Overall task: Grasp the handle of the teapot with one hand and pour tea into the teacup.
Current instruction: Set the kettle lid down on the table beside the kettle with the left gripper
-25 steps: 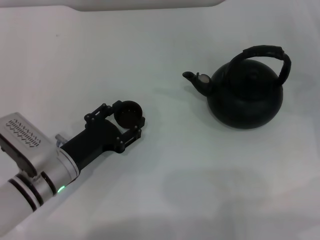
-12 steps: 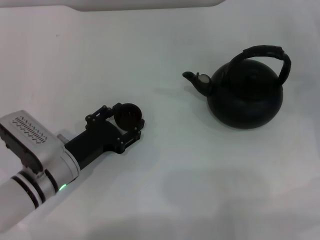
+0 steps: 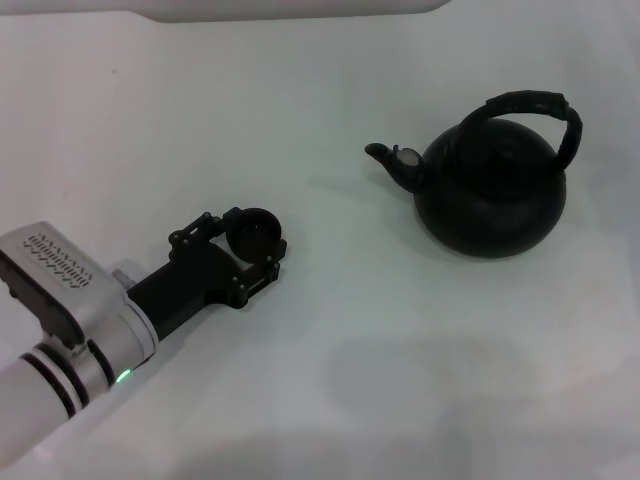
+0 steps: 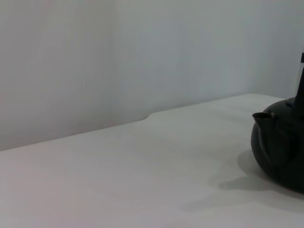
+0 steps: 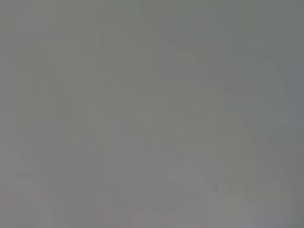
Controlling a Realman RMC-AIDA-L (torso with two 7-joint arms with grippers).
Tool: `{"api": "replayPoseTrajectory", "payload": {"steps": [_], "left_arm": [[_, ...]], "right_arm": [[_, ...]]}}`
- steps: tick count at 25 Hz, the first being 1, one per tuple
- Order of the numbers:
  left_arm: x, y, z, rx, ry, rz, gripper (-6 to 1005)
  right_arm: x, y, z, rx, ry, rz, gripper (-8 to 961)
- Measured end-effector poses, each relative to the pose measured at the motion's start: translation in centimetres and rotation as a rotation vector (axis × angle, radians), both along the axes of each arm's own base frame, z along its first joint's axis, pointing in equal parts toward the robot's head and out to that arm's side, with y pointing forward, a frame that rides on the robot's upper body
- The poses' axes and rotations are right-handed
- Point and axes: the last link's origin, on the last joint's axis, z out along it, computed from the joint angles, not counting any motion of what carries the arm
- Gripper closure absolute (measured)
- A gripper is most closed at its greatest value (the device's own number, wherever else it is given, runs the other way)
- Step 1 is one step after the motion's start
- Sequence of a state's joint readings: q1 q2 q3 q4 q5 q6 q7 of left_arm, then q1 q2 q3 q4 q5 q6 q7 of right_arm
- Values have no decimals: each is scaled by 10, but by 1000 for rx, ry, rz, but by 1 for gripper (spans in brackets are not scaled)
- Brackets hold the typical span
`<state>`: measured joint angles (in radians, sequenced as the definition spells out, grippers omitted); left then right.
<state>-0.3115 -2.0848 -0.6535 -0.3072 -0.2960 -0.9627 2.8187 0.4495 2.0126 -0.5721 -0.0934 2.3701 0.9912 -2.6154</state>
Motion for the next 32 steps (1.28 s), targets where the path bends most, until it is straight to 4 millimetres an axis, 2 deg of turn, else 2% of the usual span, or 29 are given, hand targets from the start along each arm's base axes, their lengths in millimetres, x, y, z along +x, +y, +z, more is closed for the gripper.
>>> {"api": "replayPoseTrajectory", "payload": {"steps": [13, 16, 21, 32], "left_arm": [[0, -3, -1, -7, 1, -11, 301], [1, -4, 0, -7, -3, -14, 174], [1, -4, 1, -3, -11, -20, 112], [10, -12, 18, 79, -133, -77, 112]], "right_arm": [[1, -2, 0, 1, 1, -2, 311], [1, -2, 0, 1, 1, -1, 311], [2, -3, 0, 0, 1, -3, 311], [2, -3, 0, 1, 1, -4, 313]]}}
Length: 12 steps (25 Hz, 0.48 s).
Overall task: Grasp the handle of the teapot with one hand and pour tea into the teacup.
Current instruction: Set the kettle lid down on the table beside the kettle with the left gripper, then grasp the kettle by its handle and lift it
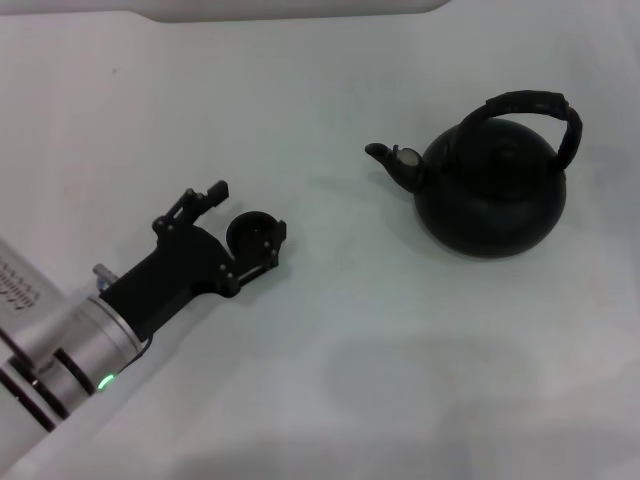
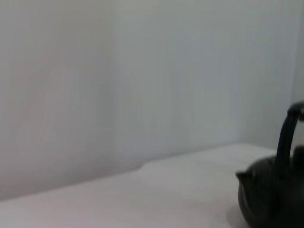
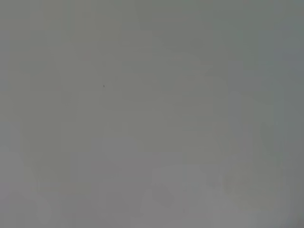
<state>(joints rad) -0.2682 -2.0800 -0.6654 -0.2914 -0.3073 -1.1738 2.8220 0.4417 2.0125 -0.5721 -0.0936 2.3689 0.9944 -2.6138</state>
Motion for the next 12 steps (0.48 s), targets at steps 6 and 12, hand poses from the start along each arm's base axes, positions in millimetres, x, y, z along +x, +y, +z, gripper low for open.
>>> {"api": "replayPoseTrajectory", "payload": {"steps": [6, 12], "left_arm": [[4, 0, 14, 71, -70, -14, 111], [1, 2, 36, 198, -173, 23, 111]], "right_arm": [[0, 0, 0, 0, 0, -2, 313], [-2, -2, 2, 5, 71, 31, 314]]}}
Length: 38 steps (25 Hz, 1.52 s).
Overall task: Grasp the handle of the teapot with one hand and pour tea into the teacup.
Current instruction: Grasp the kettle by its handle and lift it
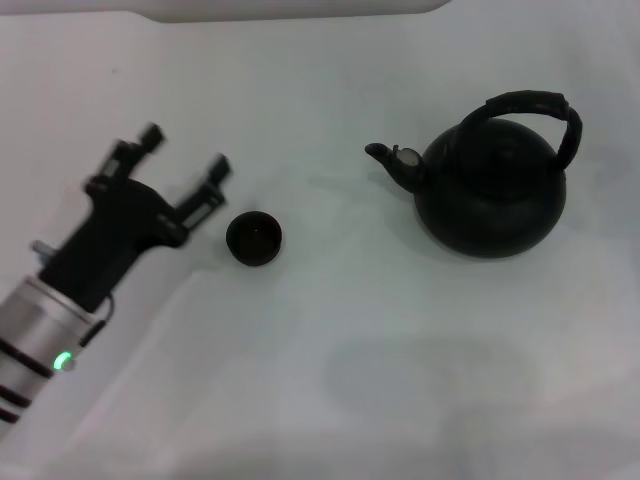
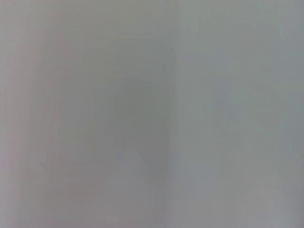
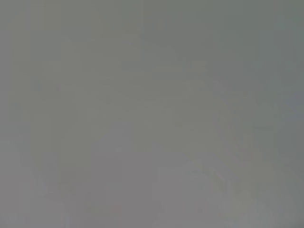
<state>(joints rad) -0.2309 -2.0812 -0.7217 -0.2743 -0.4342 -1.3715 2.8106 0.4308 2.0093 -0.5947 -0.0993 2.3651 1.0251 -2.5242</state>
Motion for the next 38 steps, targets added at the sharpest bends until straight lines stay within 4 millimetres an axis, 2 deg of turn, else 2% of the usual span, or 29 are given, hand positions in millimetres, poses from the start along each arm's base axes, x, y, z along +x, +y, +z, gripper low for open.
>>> {"api": "replayPoseTrajectory", "payload": {"steps": [5, 9, 13, 17, 22, 28, 38], "left_arm": [[-10, -2, 25, 130, -115, 73, 112], [-24, -2, 42, 221, -143, 139, 111], [-40, -2, 57, 308, -180, 233, 111], [-54, -2, 72, 404, -204, 316, 111], [-64, 0, 84, 476, -219, 370, 112], [-72, 4, 95, 539, -228, 413, 112], [-76, 14, 100, 568, -243, 460, 112]], "right_arm": [[-6, -1, 9, -81, 21, 84, 314], [-12, 0, 26, -189, 21, 123, 315], [-19, -4, 50, -307, 10, 90, 315], [-35, -14, 77, -396, -22, 42, 315], [-58, -30, 94, -511, -52, -74, 316], [-93, -49, 92, -648, 32, -89, 321], [-116, -94, 63, -765, 3, -225, 321]]}}
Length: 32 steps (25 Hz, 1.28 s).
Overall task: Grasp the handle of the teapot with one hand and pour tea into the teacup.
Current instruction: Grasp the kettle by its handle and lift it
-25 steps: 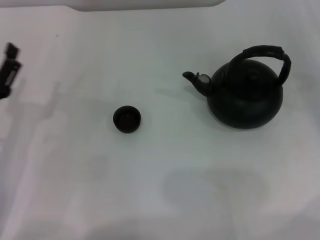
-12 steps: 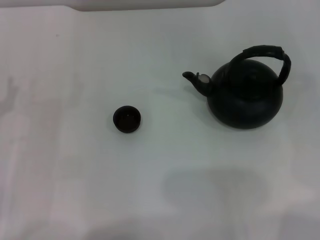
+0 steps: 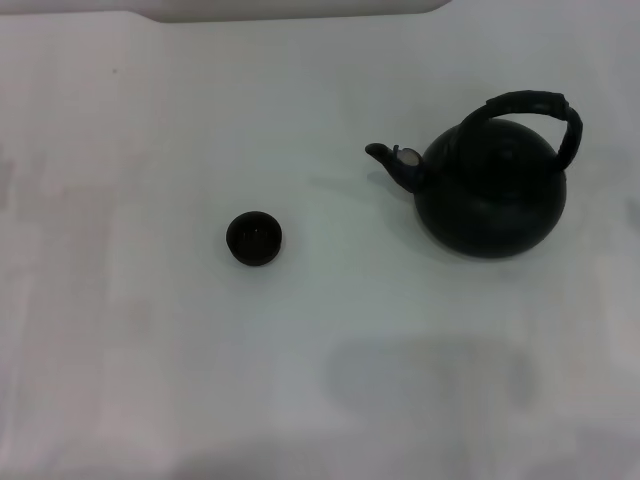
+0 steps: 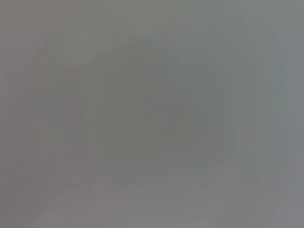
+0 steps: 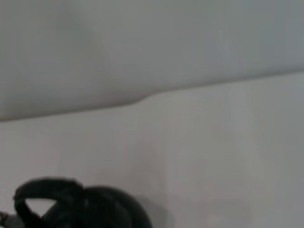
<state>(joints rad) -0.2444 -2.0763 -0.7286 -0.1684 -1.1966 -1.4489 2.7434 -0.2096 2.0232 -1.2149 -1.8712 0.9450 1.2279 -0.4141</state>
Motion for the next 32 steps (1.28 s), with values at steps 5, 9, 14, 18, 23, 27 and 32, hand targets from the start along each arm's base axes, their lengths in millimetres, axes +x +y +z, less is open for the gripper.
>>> {"api": "replayPoseTrajectory", "payload": {"steps": [5, 9, 14, 18, 23, 27, 32], "left_arm": [[-1, 4, 4, 22, -8, 10, 111], [-1, 4, 5, 29, -9, 13, 111], [-5, 2, 6, 23, -1, 25, 112], [-6, 0, 6, 21, 3, 31, 112], [-5, 1, 7, 26, 5, 25, 111], [-4, 3, 7, 27, 4, 19, 111], [-2, 6, 7, 24, 4, 15, 112]], "right_arm": [[-10, -12, -29, -7, 10, -12, 321], [-20, -8, -58, -10, -3, -5, 323], [-31, -2, -87, 17, -28, 11, 322], [-31, 0, -98, 50, -22, 9, 321], [-30, 4, -101, 88, -6, 14, 320], [-34, 8, -102, 105, 1, 38, 321], [-36, 13, -105, 132, 16, 60, 322]]}}
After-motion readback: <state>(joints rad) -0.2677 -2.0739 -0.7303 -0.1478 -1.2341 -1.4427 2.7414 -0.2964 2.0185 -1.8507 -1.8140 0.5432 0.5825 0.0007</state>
